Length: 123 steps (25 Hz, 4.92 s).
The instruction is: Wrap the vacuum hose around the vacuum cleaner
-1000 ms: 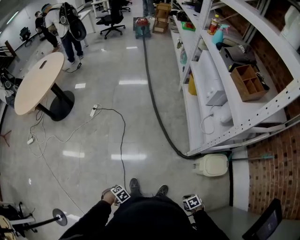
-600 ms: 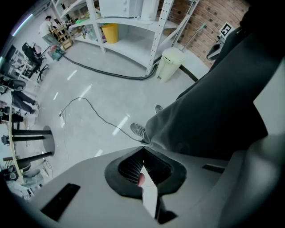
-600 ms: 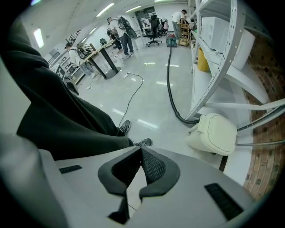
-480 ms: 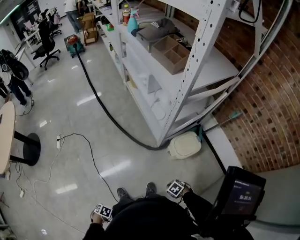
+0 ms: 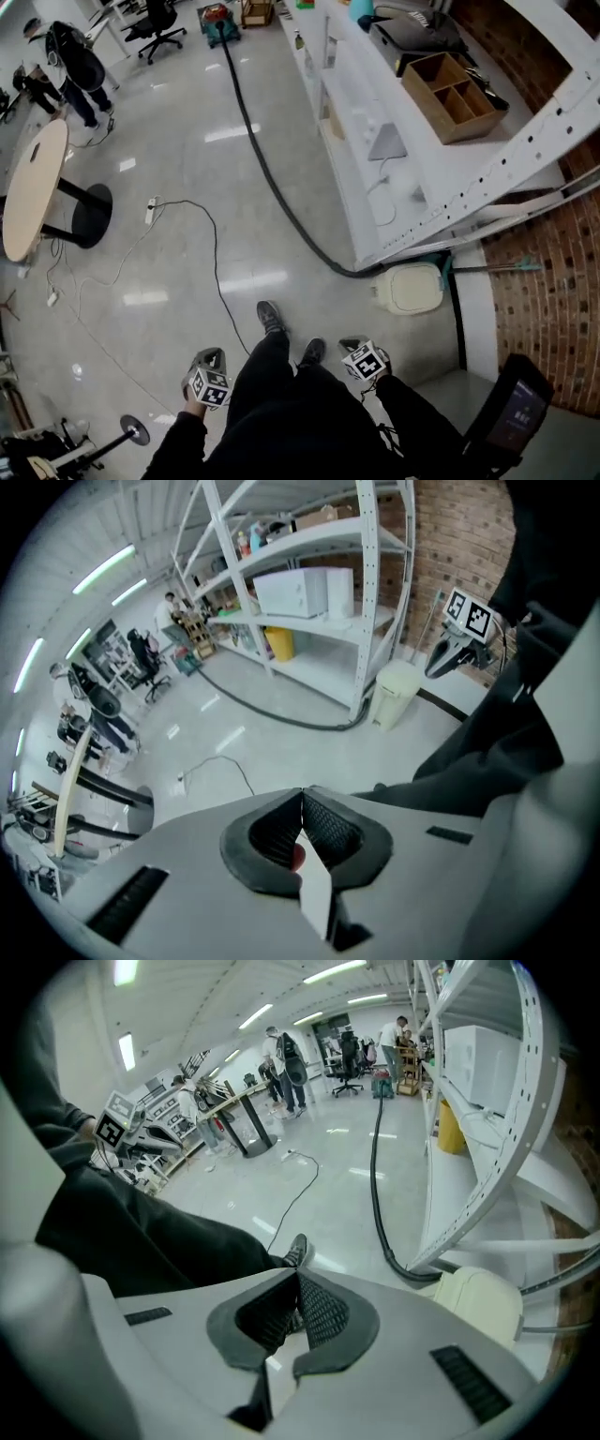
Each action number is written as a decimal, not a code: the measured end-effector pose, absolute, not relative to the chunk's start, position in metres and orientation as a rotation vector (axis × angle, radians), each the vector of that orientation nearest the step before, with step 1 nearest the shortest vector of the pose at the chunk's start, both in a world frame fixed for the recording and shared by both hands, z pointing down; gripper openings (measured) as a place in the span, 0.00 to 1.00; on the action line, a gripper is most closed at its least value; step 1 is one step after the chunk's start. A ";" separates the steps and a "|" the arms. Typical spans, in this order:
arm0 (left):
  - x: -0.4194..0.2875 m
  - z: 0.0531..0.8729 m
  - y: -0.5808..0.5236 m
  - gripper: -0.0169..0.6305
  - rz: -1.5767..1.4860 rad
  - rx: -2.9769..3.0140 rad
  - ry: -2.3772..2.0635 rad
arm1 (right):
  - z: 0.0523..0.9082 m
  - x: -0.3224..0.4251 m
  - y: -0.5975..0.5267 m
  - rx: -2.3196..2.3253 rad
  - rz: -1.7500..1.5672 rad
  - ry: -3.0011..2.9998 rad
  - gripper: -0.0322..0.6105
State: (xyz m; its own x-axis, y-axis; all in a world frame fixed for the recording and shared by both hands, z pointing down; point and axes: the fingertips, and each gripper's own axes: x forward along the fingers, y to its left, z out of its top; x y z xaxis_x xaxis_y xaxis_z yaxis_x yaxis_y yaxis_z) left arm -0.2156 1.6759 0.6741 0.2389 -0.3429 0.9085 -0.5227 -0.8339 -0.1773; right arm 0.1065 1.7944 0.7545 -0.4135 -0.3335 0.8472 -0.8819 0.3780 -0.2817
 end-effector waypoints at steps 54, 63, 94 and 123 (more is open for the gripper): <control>-0.194 1.015 1.295 0.06 1.077 2.405 -1.173 | 1.455 0.205 1.456 0.612 0.961 -1.442 0.36; -0.185 0.963 1.330 0.06 1.133 2.415 -1.049 | 1.340 0.137 1.441 0.570 1.210 -1.601 0.33; -0.030 0.773 1.198 0.51 1.857 3.083 0.001 | 0.739 -0.042 1.223 0.014 1.687 -1.700 0.33; -0.095 0.518 0.892 0.30 0.612 2.422 -0.168 | 0.382 -0.022 0.852 1.072 0.866 -2.842 0.36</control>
